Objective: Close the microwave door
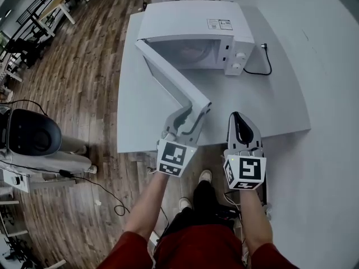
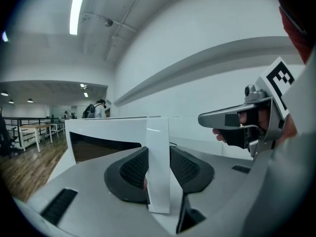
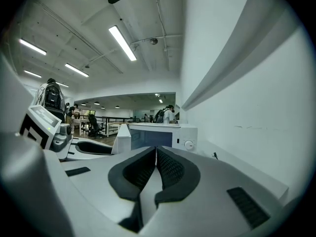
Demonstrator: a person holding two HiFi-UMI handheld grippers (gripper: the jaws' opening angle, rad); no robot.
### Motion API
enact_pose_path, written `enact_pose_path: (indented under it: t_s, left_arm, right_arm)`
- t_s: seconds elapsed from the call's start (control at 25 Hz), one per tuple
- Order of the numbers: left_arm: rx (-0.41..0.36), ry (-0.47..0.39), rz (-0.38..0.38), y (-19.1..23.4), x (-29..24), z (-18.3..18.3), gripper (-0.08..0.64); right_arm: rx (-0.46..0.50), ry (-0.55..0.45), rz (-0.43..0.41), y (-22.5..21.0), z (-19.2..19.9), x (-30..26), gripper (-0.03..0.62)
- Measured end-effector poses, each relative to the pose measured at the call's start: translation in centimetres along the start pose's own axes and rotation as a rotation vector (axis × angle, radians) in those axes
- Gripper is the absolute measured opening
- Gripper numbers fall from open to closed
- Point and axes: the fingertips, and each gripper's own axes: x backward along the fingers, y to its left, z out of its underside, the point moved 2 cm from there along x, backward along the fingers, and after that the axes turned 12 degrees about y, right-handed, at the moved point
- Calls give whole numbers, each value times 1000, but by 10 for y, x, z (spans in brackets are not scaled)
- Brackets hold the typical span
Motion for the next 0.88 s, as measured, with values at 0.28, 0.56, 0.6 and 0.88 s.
enact_pose_path:
  t_s: [0.28,0.56,0.6,0.88]
  left_arm:
    - [45,-29,-75,-7,-38,-16,152]
    - [87,-40,-126,-9,-79,-32,150]
    - [93,-41,-136,-9,-85,-35,150]
    - [136,-58,-226,-7,-119,-49,150]
  right_arm:
    - [-9,1,34,-35,2,-19,29]
    - [-28,-2,52,-73,4,-37,29]
    - [-30,-2,54,-79,4,-39,29]
    - [-29,-1,51,-110,2,-57,29]
